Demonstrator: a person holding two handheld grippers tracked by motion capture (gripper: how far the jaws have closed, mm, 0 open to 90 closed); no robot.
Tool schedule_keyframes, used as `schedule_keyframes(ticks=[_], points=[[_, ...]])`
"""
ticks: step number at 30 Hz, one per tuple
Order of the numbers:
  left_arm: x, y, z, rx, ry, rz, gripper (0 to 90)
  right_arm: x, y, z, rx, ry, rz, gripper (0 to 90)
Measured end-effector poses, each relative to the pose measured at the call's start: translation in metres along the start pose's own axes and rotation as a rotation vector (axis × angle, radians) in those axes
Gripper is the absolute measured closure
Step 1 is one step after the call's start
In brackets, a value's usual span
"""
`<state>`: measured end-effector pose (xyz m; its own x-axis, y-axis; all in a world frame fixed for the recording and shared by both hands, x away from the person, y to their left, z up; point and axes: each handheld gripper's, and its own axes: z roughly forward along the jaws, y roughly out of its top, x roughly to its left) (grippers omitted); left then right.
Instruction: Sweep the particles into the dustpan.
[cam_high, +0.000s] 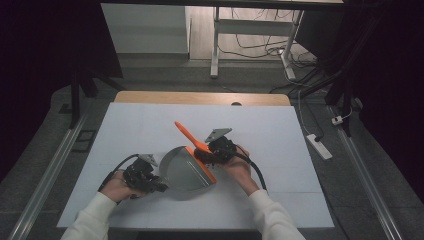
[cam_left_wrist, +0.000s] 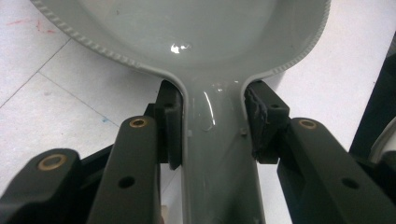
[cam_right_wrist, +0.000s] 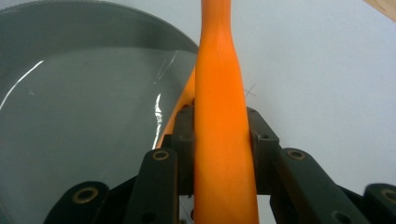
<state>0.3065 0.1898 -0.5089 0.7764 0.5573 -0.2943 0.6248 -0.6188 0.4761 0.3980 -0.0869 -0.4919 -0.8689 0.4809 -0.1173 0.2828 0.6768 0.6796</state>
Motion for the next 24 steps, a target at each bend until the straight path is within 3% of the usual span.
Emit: schedule_keyframes(ticks=[5, 15, 18, 20, 24], points=[[0.0, 0.0, 0.0, 0.001, 0.0, 0.0, 61.4, 0.006, 0.002, 0.001, 0.002, 0.002, -0.017, 70.0], [0.0, 0.0, 0.0, 0.001, 0.003, 0.0, 61.4, 0.018, 0.01, -0.004, -0.067, 0.096, 0.0, 70.0], [0.0, 0.0, 0.0, 0.001, 0.004, 0.002, 61.4, 0.015, 0.011, -0.012, -0.101, 0.055, 0.005, 70.0], [0.0, 0.0, 0.0, 0.001, 0.003, 0.002, 61.4, 0.006, 0.009, -0.021, -0.132, 0.013, 0.04, 70.0], [-0.001, 0.0, 0.0, 0.002, 0.005, 0.001, 61.5, -0.009, 0.002, -0.03, -0.128, -0.034, 0.094, 70.0]])
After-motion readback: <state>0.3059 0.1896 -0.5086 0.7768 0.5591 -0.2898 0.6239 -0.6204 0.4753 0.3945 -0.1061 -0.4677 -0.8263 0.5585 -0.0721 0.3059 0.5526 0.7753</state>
